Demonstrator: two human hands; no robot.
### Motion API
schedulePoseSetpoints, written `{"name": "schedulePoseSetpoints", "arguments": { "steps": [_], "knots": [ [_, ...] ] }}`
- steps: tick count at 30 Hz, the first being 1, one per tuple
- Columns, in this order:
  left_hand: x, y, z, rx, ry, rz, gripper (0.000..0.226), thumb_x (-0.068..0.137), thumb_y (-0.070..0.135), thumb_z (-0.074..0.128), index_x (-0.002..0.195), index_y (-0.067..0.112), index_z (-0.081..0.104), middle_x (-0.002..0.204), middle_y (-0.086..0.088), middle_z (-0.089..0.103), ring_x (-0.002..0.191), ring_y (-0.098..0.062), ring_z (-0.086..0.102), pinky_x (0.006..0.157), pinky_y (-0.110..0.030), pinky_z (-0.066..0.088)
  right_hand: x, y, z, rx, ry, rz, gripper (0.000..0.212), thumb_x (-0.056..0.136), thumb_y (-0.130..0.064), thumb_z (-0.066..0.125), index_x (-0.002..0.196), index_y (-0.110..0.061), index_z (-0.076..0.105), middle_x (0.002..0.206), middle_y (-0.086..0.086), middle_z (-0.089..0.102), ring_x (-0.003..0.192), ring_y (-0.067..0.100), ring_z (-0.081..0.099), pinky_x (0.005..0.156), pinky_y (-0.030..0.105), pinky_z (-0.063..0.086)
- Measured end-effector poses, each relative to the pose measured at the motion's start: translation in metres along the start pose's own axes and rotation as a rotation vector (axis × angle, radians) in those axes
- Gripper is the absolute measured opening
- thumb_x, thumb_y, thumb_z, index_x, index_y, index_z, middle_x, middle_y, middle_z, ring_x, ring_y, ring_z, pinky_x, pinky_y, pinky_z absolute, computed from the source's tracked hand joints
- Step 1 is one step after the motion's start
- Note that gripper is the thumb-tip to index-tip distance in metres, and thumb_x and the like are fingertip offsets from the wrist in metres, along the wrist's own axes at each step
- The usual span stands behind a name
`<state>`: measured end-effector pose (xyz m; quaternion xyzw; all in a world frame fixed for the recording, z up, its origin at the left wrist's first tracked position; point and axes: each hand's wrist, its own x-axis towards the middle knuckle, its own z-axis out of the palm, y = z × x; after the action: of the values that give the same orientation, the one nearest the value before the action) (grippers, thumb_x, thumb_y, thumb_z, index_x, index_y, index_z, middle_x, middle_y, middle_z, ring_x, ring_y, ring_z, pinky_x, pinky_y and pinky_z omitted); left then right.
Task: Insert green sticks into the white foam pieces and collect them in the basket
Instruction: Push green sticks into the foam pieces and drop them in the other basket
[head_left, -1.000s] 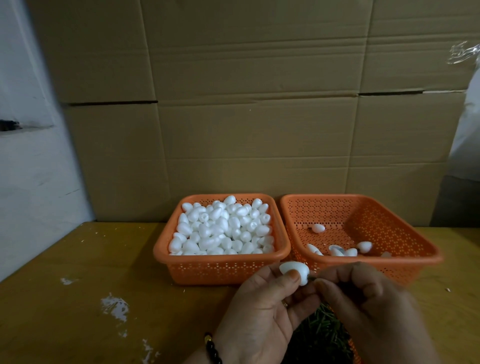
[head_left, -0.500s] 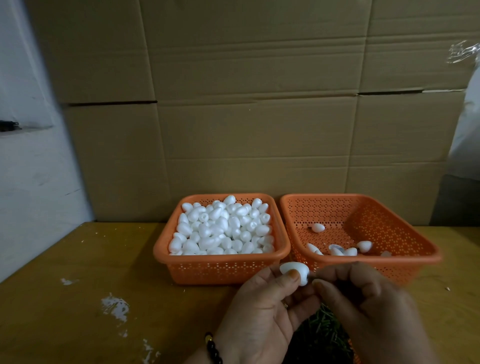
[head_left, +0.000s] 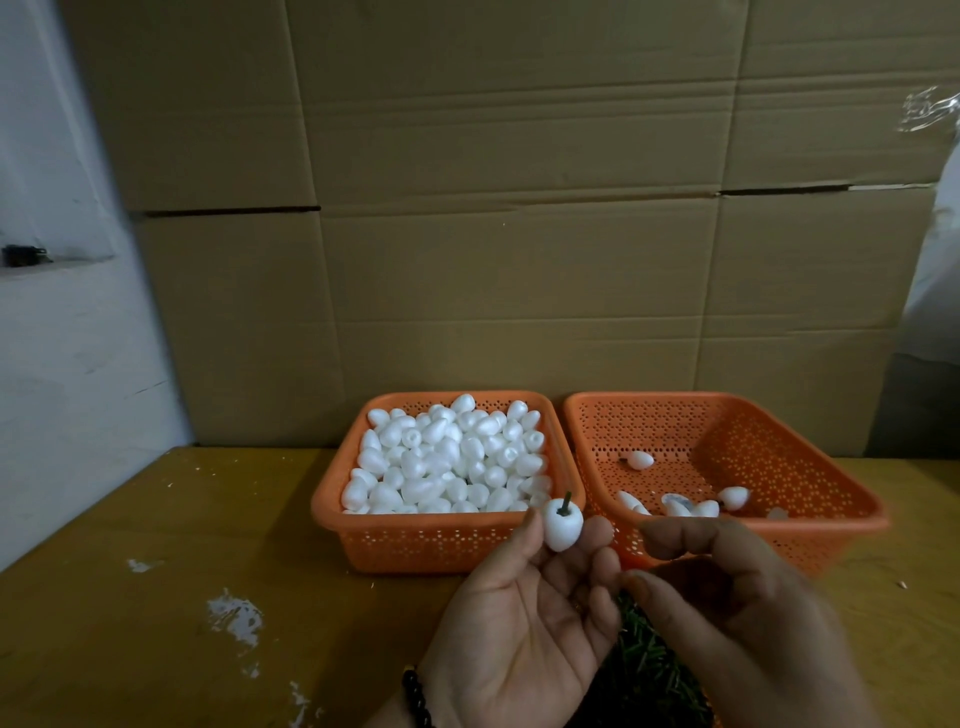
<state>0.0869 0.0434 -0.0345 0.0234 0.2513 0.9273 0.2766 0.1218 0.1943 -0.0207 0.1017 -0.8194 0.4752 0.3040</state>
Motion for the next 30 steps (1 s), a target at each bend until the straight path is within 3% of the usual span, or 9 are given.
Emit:
{"name": "schedulePoseSetpoints", "arguments": {
  "steps": [2, 6, 13, 15, 17, 21, 24, 30],
  "knots": [
    [0.000, 0.001, 0.000, -0.029, -0.013, 0.000, 0.036, 0.069, 0.024, 0.069, 0.094, -0.001, 0.075, 0.086, -0.016, 0.072, 0.066, -0.028, 0.069, 0.050, -0.030, 0.054, 0.000, 0.001, 0.000, -0.017, -0.004, -0.008, 0.032, 0.055, -0.047, 0.069, 0.085, -0.035, 0.067, 0.087, -0.024, 0.068, 0.073, -0.005, 0.066, 0.084, 0.040, 0.055],
    [0.002, 0.003, -0.001, -0.110, -0.047, -0.004, 0.037, 0.066, 0.024, 0.070, 0.092, -0.002, 0.074, 0.081, -0.015, 0.071, 0.062, -0.027, 0.068, 0.048, -0.029, 0.053, 0.001, 0.003, -0.001, -0.024, -0.004, -0.012, 0.027, 0.054, -0.040, 0.072, 0.081, -0.037, 0.066, 0.082, -0.020, 0.069, 0.072, -0.005, 0.066, 0.066, 0.005, 0.048],
    [0.004, 0.004, -0.003, -0.122, -0.034, 0.019, 0.042, 0.064, 0.018, 0.073, 0.098, -0.006, 0.073, 0.094, -0.016, 0.072, 0.069, -0.028, 0.069, 0.051, -0.030, 0.055, 0.000, 0.008, -0.001, -0.030, -0.015, -0.050, 0.025, 0.056, -0.037, 0.073, 0.080, -0.035, 0.067, 0.078, -0.016, 0.068, 0.077, -0.008, 0.064, 0.067, 0.003, 0.046],
    [0.003, 0.005, -0.003, -0.110, -0.035, 0.031, 0.043, 0.065, 0.011, 0.083, 0.102, -0.007, 0.072, 0.101, -0.017, 0.071, 0.072, -0.028, 0.069, 0.053, -0.030, 0.055, 0.000, 0.009, 0.000, -0.007, -0.013, -0.050, 0.024, 0.056, -0.035, 0.074, 0.079, -0.034, 0.068, 0.078, -0.015, 0.069, 0.077, -0.008, 0.064, 0.068, 0.003, 0.046],
    [0.002, 0.006, -0.004, -0.093, -0.030, 0.036, 0.058, 0.056, 0.004, 0.089, 0.109, -0.006, 0.069, 0.105, -0.017, 0.070, 0.074, -0.028, 0.069, 0.054, -0.031, 0.055, 0.000, 0.011, 0.000, -0.022, -0.014, -0.052, 0.025, 0.057, -0.028, 0.080, 0.078, -0.034, 0.068, 0.078, -0.012, 0.070, 0.075, -0.005, 0.065, 0.067, 0.005, 0.048],
    [0.002, 0.006, -0.004, -0.087, -0.017, 0.048, 0.061, 0.068, 0.007, 0.069, 0.126, -0.004, 0.058, 0.112, -0.016, 0.069, 0.073, -0.025, 0.066, 0.055, -0.029, 0.054, -0.002, 0.013, -0.001, -0.077, -0.050, -0.047, 0.033, 0.058, -0.012, 0.086, 0.077, -0.031, 0.068, 0.077, -0.009, 0.069, 0.074, -0.003, 0.065, 0.067, 0.013, 0.052],
    [0.001, 0.005, -0.003, -0.108, -0.026, 0.042, 0.064, 0.067, 0.012, 0.069, 0.129, -0.001, 0.057, 0.112, -0.014, 0.070, 0.071, -0.024, 0.066, 0.055, -0.028, 0.053, -0.003, 0.013, -0.001, -0.067, -0.077, -0.027, 0.032, 0.059, -0.011, 0.086, 0.077, -0.031, 0.068, 0.076, -0.008, 0.070, 0.070, -0.001, 0.066, 0.065, 0.017, 0.053],
    [0.003, 0.004, -0.006, -0.112, -0.013, 0.045, 0.060, 0.076, 0.023, 0.064, 0.134, 0.009, 0.055, 0.116, -0.009, 0.070, 0.077, -0.024, 0.069, 0.058, -0.030, 0.054, -0.003, 0.014, -0.001, -0.082, -0.067, -0.027, 0.033, 0.058, -0.013, 0.087, 0.075, -0.033, 0.067, 0.076, -0.012, 0.069, 0.072, -0.004, 0.065, 0.065, 0.007, 0.049]
  ]
}}
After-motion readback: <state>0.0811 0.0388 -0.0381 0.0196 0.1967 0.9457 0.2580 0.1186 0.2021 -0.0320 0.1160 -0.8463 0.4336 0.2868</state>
